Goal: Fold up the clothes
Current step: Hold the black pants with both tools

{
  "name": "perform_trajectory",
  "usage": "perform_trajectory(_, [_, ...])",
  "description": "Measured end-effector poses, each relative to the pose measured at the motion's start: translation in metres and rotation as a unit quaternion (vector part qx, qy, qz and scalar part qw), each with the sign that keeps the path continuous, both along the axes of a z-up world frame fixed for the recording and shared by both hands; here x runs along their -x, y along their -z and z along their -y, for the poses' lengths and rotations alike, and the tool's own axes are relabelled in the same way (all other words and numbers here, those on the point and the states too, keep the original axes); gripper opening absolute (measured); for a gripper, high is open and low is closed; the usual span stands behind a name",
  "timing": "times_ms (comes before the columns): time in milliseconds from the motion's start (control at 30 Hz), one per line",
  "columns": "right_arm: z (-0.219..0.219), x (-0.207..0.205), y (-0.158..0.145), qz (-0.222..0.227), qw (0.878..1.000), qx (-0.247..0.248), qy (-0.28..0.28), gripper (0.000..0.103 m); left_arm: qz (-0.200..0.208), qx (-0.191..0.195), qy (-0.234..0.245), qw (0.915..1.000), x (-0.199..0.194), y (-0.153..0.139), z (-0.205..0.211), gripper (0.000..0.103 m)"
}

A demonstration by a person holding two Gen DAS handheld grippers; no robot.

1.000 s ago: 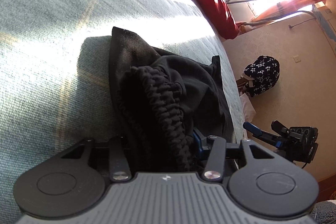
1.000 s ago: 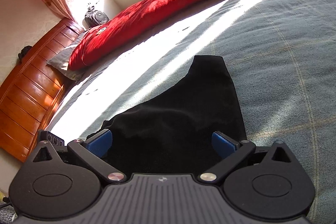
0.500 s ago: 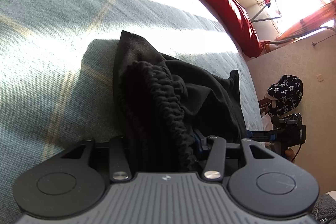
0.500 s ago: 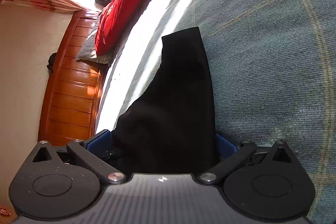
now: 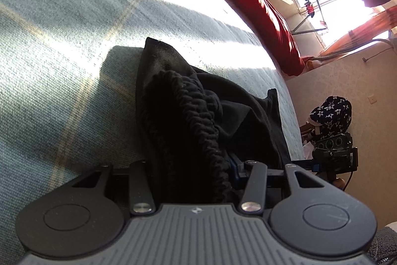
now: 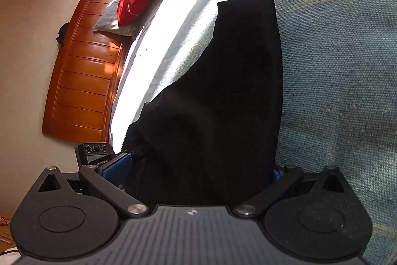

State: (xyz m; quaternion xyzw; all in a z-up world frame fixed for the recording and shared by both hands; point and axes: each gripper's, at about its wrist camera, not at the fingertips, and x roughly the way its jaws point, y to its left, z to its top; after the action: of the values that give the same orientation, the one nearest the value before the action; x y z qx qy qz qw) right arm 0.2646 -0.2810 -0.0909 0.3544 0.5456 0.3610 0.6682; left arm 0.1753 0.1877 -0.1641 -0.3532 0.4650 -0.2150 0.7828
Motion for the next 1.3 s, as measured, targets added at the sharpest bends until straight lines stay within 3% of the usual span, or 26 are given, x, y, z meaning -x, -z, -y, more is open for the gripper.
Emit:
perform_trajectory(133, [-0.011, -0.015, 0.005, -0.002, 0.999, -0.016, 0.029, 0.103, -0.003, 0.006, 0.029, 0.9996, -0.008, 0.0, -0.002, 0.048])
perform_trajectory(367, [-0.015, 0.022, -0.003, 0.028, 0.999, 0.014, 0.039, 0.103, -0.002, 0.023, 0.074, 0.997, -0.019, 0.004, -0.008, 0.048])
perform_trajectory(567, [-0.012, 0.026, 0.006, 0.051, 0.997, 0.013, 0.056, 0.102, 0.0, 0.032, 0.087, 0.9957, -0.023, 0.006, -0.011, 0.047])
perform_trajectory(667, [-0.009, 0.027, 0.007, 0.068, 0.997, 0.028, 0.039, 0.09, 0.004, 0.027, 0.082, 0.9963, -0.02, 0.004, -0.01, 0.047])
perform_trajectory(833, [0.017, 0.027, 0.025, 0.046, 0.997, 0.008, 0.054, 0.044, 0.003, 0.016, 0.062, 0.998, -0.015, 0.002, -0.007, 0.047])
perform_trajectory(933, [0.015, 0.023, 0.025, 0.036, 0.998, 0.004, 0.046, 0.049, 0.001, 0.006, 0.047, 0.9989, -0.012, 0.0, -0.003, 0.047])
perform_trajectory(1000, [0.007, 0.021, 0.021, 0.053, 0.998, 0.01, 0.02, 0.056, 0.0, -0.003, 0.033, 0.9995, -0.009, -0.002, 0.0, 0.047])
perform_trajectory(1067, [0.003, 0.019, 0.021, 0.066, 0.998, 0.013, 0.0, 0.055, -0.002, -0.011, 0.021, 0.9997, -0.007, -0.003, 0.004, 0.046])
perform_trajectory(1200, [0.01, 0.014, 0.031, 0.049, 0.999, 0.009, -0.002, 0.021, -0.007, -0.028, 0.006, 0.9996, -0.006, -0.007, 0.009, 0.046])
perform_trajectory(1300, [0.011, 0.011, 0.034, 0.04, 0.999, 0.008, 0.002, 0.019, -0.01, -0.033, 0.003, 0.9994, -0.007, -0.007, 0.01, 0.046])
